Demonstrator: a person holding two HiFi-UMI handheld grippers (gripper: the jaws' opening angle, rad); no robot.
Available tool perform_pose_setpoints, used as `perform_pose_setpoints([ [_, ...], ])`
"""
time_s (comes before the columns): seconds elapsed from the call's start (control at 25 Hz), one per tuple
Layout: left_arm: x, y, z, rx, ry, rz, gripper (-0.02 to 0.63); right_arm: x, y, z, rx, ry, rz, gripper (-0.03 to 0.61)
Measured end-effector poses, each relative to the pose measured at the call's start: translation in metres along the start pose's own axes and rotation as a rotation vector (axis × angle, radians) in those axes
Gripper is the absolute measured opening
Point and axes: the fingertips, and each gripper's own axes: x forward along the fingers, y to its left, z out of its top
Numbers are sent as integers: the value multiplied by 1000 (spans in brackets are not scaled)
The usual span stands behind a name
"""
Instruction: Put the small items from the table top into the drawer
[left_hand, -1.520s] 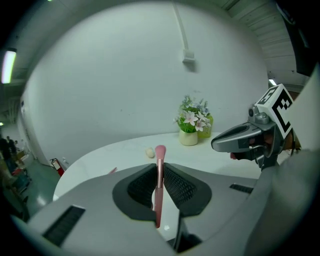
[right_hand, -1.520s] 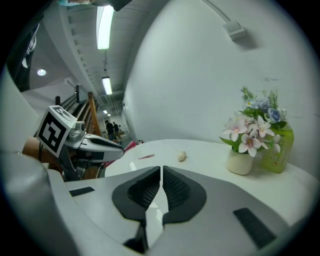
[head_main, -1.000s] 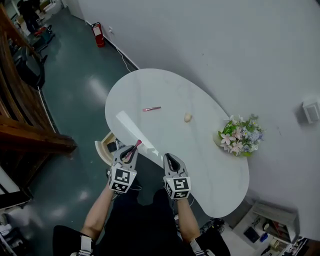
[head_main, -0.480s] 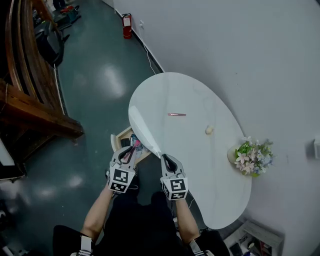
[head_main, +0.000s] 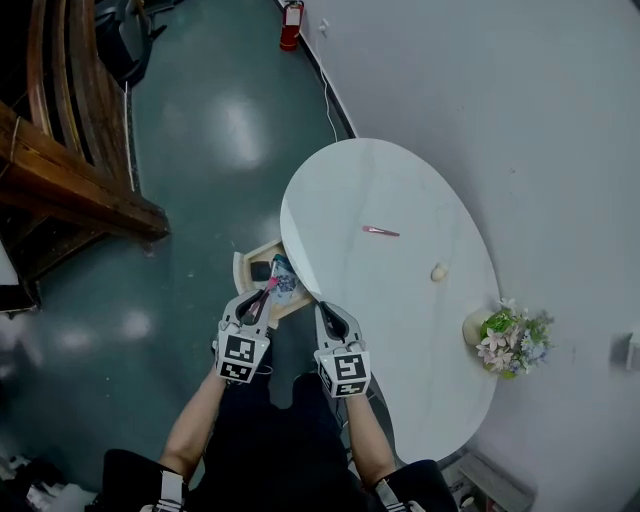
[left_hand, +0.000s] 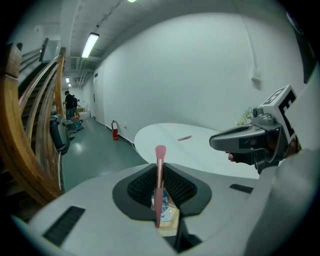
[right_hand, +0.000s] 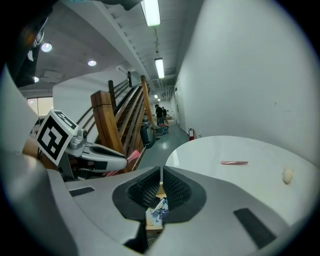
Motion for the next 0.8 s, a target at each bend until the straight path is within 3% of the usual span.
perform_pose_setpoints([
  [0.8, 77, 40, -94, -185, 111, -3, 55, 82, 23, -63, 6, 139, 78, 40],
])
